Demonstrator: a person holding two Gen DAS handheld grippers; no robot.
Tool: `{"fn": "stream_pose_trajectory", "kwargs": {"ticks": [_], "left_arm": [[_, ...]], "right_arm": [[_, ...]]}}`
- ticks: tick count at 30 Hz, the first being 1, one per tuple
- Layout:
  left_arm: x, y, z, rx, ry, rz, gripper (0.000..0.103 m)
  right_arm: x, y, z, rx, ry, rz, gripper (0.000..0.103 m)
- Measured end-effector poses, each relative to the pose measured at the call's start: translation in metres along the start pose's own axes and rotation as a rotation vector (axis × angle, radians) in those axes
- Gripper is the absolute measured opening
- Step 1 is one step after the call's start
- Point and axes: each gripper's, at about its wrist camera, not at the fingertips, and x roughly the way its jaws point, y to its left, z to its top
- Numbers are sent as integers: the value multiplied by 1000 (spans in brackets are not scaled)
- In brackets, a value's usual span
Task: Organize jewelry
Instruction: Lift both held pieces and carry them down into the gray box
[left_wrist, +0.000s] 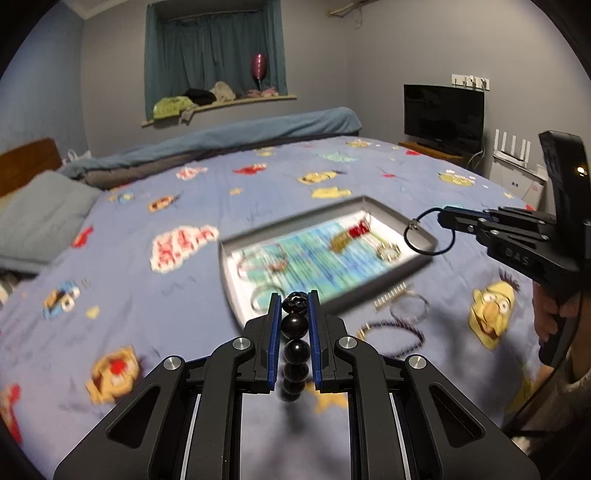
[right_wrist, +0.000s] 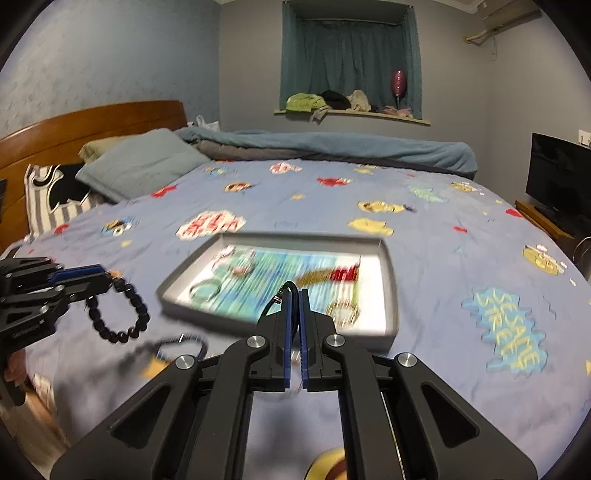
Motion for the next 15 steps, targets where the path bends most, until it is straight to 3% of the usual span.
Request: {"fn": "stream_pose_trajectory", "kwargs": {"ticks": [7,15], "left_arm": [[37,3,52,19,-15,-31,15],[94,-3,69,9,25,-69,15]], "right_arm": [[57,-18,29,11,35,-19,3],[99,-19,22,7,124,21,3]]}}
